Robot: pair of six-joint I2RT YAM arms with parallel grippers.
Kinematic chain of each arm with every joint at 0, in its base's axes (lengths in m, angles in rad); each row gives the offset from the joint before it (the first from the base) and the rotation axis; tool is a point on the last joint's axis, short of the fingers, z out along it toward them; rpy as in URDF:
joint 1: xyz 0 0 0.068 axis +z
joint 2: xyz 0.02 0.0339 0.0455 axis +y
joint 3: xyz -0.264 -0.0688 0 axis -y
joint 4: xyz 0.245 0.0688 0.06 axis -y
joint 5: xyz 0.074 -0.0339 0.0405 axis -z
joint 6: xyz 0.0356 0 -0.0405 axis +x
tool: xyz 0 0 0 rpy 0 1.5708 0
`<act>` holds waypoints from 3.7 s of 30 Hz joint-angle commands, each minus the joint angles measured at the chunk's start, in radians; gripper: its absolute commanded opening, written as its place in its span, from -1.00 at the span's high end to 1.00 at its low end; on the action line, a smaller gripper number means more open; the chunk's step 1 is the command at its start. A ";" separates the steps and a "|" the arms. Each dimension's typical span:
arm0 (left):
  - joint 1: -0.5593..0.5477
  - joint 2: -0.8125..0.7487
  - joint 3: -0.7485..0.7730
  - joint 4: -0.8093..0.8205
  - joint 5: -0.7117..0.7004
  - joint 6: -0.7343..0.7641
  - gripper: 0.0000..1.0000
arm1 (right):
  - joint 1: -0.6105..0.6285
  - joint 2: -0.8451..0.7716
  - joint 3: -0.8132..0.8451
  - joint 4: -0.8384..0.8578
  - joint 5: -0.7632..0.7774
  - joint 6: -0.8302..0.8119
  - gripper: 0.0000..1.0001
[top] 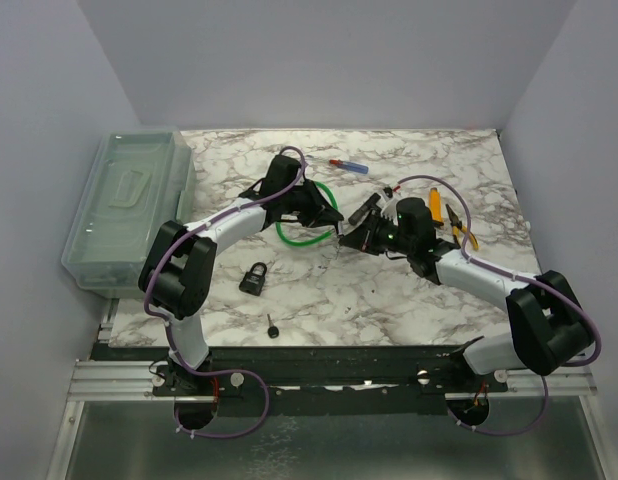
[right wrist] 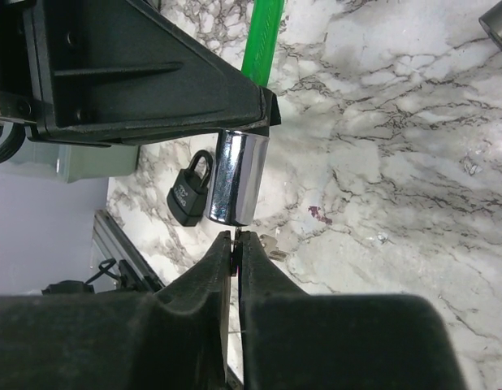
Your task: Unlock with the key
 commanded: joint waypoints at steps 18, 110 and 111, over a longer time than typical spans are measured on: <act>0.033 -0.120 -0.038 0.169 0.150 -0.044 1.00 | 0.006 -0.013 -0.052 0.278 -0.062 0.066 0.99; 0.196 -0.209 -0.269 1.232 0.373 -0.562 1.00 | -0.082 -0.204 0.144 0.132 -0.312 -0.082 -0.30; 0.196 -0.211 -0.269 1.174 0.361 -0.533 1.00 | -0.082 -0.217 0.163 0.064 -0.284 -0.110 -0.33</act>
